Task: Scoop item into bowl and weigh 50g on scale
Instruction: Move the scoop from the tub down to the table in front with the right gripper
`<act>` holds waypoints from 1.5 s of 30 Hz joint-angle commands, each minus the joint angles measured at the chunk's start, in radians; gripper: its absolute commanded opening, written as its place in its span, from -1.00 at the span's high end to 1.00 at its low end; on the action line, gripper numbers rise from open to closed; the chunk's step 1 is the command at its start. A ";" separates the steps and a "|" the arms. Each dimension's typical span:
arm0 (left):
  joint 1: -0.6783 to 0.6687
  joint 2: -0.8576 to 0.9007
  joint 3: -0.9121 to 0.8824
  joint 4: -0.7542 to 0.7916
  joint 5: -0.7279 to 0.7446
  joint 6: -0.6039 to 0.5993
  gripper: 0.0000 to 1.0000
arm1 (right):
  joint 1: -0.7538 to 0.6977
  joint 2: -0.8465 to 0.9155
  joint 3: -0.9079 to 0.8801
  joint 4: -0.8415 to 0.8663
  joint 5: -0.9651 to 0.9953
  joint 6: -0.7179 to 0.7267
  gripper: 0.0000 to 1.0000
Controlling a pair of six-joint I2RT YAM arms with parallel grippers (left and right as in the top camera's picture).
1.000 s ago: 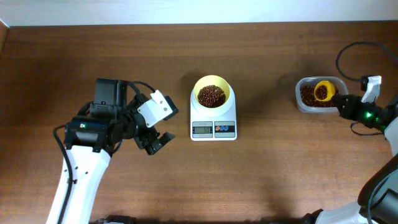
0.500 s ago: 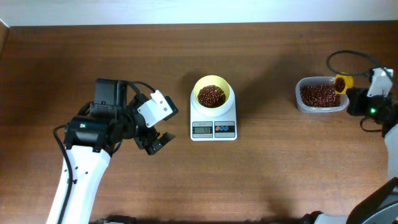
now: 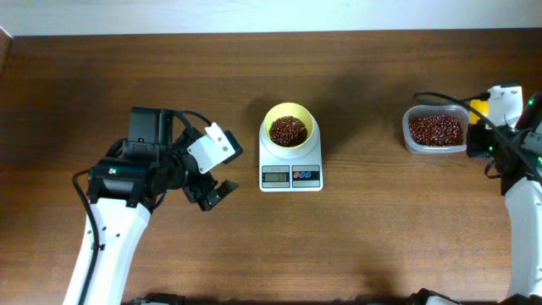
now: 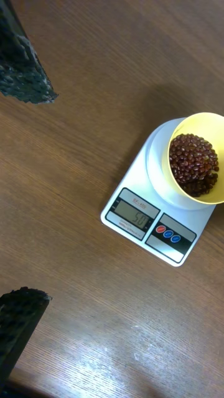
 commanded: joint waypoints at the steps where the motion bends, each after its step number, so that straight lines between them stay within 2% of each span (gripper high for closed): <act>1: 0.001 0.000 0.015 -0.001 0.003 0.013 -0.98 | 0.007 -0.021 0.002 -0.003 0.013 -0.007 0.92; 2: 0.001 0.000 0.015 -0.001 0.004 0.013 -0.97 | 0.007 -0.021 0.002 -0.005 0.001 -0.005 0.92; 6: 0.001 0.000 0.015 -0.001 0.003 0.013 -0.97 | 0.007 -0.021 0.002 -0.003 -0.196 0.185 0.92; 11: 0.001 0.000 0.015 -0.001 0.003 0.013 -0.97 | 0.007 -0.021 0.002 0.000 -0.548 0.205 0.92; 14: 0.001 0.000 0.015 -0.001 0.003 0.013 -0.98 | 0.008 -0.021 0.002 0.019 -0.811 0.346 0.92; 16: 0.001 0.000 0.015 -0.001 0.003 0.013 -0.98 | 0.008 -0.021 0.002 -0.035 -0.990 0.490 0.92; 19: 0.001 0.000 0.015 -0.001 0.003 0.013 -0.98 | 0.009 -0.021 0.002 -0.267 -1.005 0.457 0.92; 23: 0.001 0.000 0.015 -0.001 0.004 0.013 -0.98 | 0.009 -0.022 0.002 -0.564 -1.005 0.183 0.92; 26: 0.001 0.000 0.015 -0.001 0.004 0.013 -0.98 | 0.009 -0.022 -0.010 -0.707 -0.964 0.100 0.92; 30: 0.001 0.000 0.015 -0.001 0.003 0.013 -0.97 | 0.005 -0.021 -0.237 -0.641 -0.988 0.101 0.92; 33: 0.001 0.000 0.015 -0.001 0.003 0.013 -0.97 | 0.005 -0.021 -0.396 -0.464 -1.069 0.101 0.92; 36: 0.001 0.000 0.015 -0.001 0.003 0.013 -0.98 | 0.005 -0.021 -0.501 -0.385 -1.046 0.101 0.92; 41: 0.001 0.000 0.015 -0.001 0.003 0.013 -0.97 | 0.005 -0.021 -0.584 -0.346 -1.019 0.101 0.92; 42: 0.001 0.000 0.015 -0.001 0.003 0.013 -0.97 | 0.005 -0.021 -0.584 -0.343 -1.019 0.101 0.85; 43: 0.001 0.000 0.015 -0.002 0.004 0.013 -0.98 | 0.005 -0.021 -0.584 -0.337 -1.019 0.101 0.63; 44: 0.001 0.000 0.015 -0.001 0.004 0.013 -0.98 | 0.005 -0.021 -0.584 -0.330 -1.020 0.101 0.35; 45: 0.001 0.000 0.015 -0.001 0.003 0.013 -0.97 | 0.005 -0.021 -0.584 -0.330 -1.020 0.102 -0.07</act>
